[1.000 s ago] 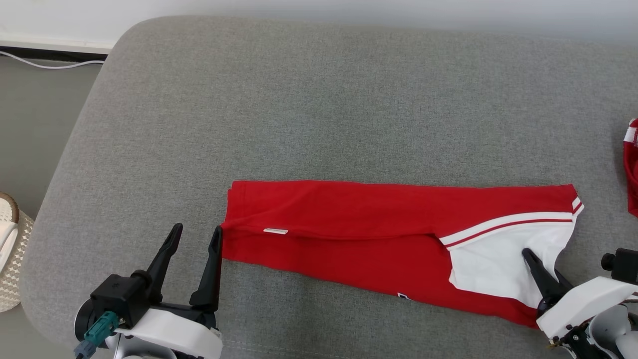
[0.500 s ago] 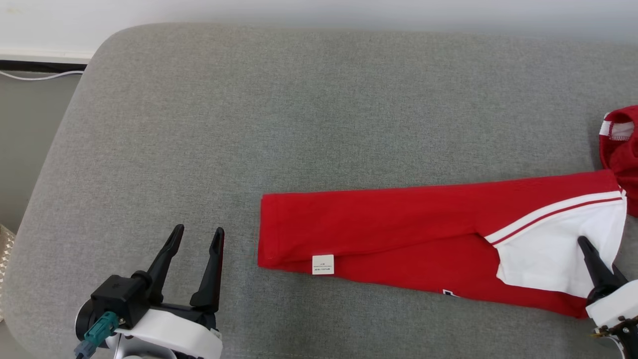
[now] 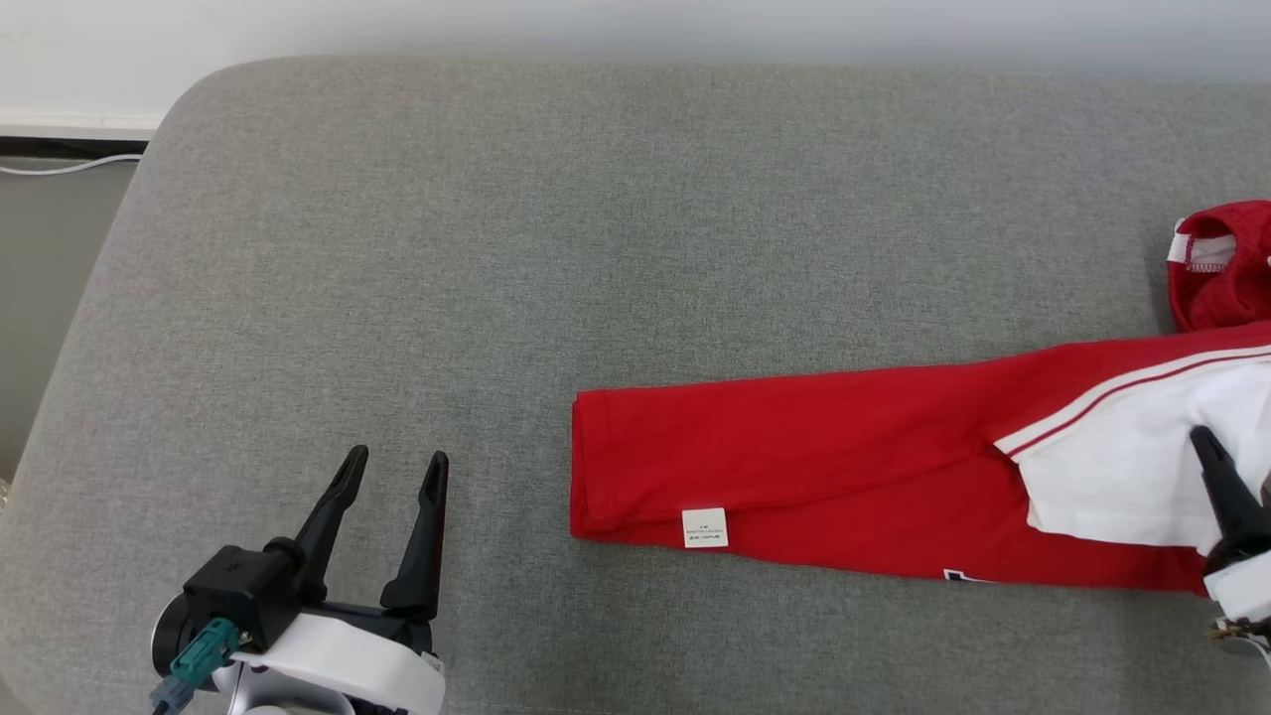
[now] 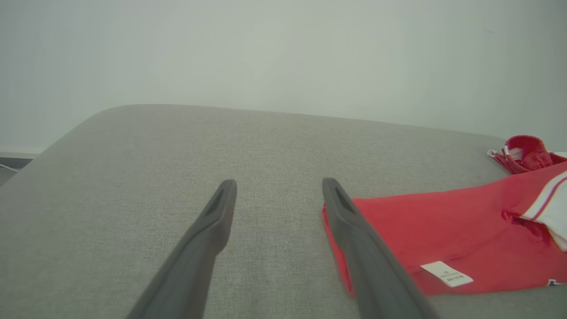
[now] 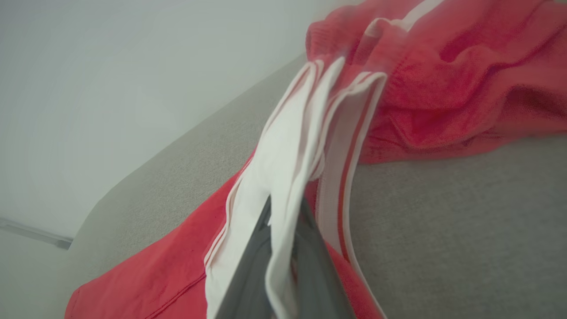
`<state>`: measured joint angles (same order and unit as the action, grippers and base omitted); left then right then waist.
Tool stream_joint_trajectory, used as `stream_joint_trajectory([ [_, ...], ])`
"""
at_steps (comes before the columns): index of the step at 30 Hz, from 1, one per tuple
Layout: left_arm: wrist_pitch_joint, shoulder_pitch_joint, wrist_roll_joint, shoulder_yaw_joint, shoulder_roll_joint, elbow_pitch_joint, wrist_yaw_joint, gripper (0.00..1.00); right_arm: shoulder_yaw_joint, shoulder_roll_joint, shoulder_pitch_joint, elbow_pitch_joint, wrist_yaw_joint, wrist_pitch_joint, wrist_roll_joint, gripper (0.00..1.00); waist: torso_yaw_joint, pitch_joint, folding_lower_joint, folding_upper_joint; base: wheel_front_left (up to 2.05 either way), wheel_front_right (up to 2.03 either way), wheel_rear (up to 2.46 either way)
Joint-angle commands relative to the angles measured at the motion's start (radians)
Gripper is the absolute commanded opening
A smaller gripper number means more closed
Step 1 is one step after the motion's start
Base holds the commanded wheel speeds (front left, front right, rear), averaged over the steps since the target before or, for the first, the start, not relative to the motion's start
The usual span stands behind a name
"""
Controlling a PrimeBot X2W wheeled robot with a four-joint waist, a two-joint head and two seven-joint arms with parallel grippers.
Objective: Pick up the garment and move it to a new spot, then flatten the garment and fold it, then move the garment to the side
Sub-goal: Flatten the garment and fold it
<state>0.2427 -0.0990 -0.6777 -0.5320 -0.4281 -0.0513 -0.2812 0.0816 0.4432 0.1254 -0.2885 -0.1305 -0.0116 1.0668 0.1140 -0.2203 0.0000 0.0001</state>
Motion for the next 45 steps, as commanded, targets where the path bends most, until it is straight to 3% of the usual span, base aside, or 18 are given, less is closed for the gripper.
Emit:
stream_joint_trajectory([
  [1,0.011,-0.052,0.000,0.038,-0.021,-0.018,0.009,1.00,0.015,0.024,0.017,0.033,0.000,0.004,-0.009,0.00,0.000,0.000,0.0000,-0.0001,0.00,0.00,0.00],
  [14,0.012,-0.065,-0.003,0.031,-0.009,-0.014,0.016,1.00,0.134,-0.156,0.066,0.323,0.000,0.216,-0.245,0.00,0.020,-0.002,0.0000,-0.0001,0.00,0.00,0.00],
  [19,0.012,-0.070,-0.004,0.027,-0.003,-0.013,0.017,1.00,0.210,-0.250,0.110,0.368,0.000,0.306,-0.298,0.00,0.027,-0.006,0.0000,-0.0001,0.00,0.00,0.00],
  [24,0.011,-0.088,-0.002,0.013,0.008,-0.012,0.027,1.00,0.295,-0.325,0.176,0.290,0.000,0.361,-0.346,0.00,0.050,-0.017,0.0000,-0.0001,0.00,0.00,0.00],
  [29,0.012,-0.102,-0.003,0.000,0.025,0.000,0.038,1.00,0.392,-0.375,0.236,0.155,0.000,0.341,-0.367,0.00,0.082,-0.027,0.0000,-0.0001,0.00,0.00,0.00],
  [39,0.013,-0.124,0.002,-0.018,0.042,0.021,0.055,1.00,0.539,-0.392,0.340,-0.040,0.000,0.246,-0.294,0.00,0.111,-0.043,0.0000,-0.0001,0.00,0.00,0.00],
  [40,0.013,-0.126,0.002,-0.019,0.043,0.023,0.056,1.00,0.553,-0.393,0.350,-0.050,0.000,0.232,-0.283,0.28,0.113,-0.044,0.0000,-0.0001,0.00,0.00,0.00],
  [41,0.013,-0.126,0.002,-0.019,0.043,0.023,0.056,1.00,0.553,-0.393,0.350,-0.050,0.000,0.232,-0.283,0.28,0.113,-0.044,0.0000,-0.0001,0.00,0.00,0.00],
  [43,0.013,-0.129,0.002,-0.021,0.046,0.027,0.057,1.00,0.578,-0.393,0.365,-0.077,0.000,0.215,-0.265,1.00,0.116,-0.043,0.0000,-0.0001,0.00,0.00,0.00],
  [45,0.013,-0.131,0.003,-0.023,0.049,0.030,0.059,1.00,0.595,-0.393,0.378,-0.098,0.000,0.194,-0.255,1.00,0.117,-0.042,0.0000,-0.0001,0.00,0.00,0.00],
])
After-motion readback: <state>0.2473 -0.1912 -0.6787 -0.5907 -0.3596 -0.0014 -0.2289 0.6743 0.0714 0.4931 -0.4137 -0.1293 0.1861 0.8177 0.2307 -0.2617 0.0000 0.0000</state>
